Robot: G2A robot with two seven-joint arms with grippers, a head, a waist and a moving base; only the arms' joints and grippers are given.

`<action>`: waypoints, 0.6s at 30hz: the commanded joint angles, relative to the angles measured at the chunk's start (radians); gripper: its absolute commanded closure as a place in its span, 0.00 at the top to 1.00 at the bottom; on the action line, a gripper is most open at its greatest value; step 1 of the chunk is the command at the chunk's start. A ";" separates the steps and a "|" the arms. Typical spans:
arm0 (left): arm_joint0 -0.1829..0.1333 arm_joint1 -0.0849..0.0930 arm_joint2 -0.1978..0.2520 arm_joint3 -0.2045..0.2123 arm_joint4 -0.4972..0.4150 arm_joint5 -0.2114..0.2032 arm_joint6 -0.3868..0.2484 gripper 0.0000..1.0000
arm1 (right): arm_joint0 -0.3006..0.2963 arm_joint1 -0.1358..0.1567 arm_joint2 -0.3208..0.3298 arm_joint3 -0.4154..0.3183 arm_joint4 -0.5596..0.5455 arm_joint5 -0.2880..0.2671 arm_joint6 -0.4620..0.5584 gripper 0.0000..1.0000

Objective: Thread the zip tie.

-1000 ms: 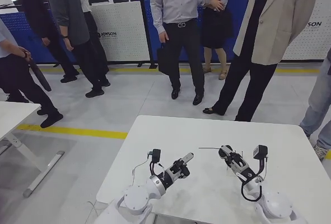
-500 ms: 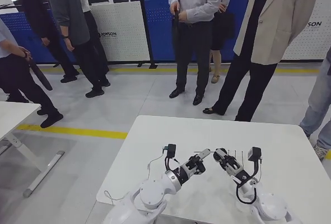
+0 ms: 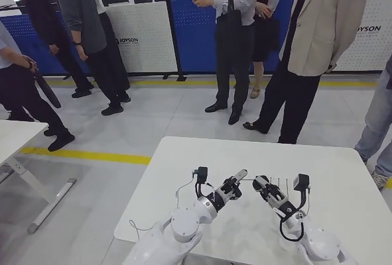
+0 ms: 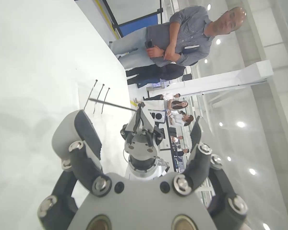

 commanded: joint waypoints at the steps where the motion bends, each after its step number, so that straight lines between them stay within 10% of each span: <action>1: -0.031 -0.011 0.020 0.036 -0.007 -0.010 0.037 1.00 | 0.000 0.000 0.000 0.000 0.000 0.000 0.000 0.00; 17: -0.046 -0.021 0.033 0.072 -0.004 -0.044 0.037 1.00 | 0.000 0.000 0.000 0.000 0.000 0.000 0.000 0.00; 18: -0.046 -0.022 0.032 0.075 -0.004 -0.048 0.037 0.87 | 0.000 0.000 0.000 0.000 0.000 0.000 0.000 0.00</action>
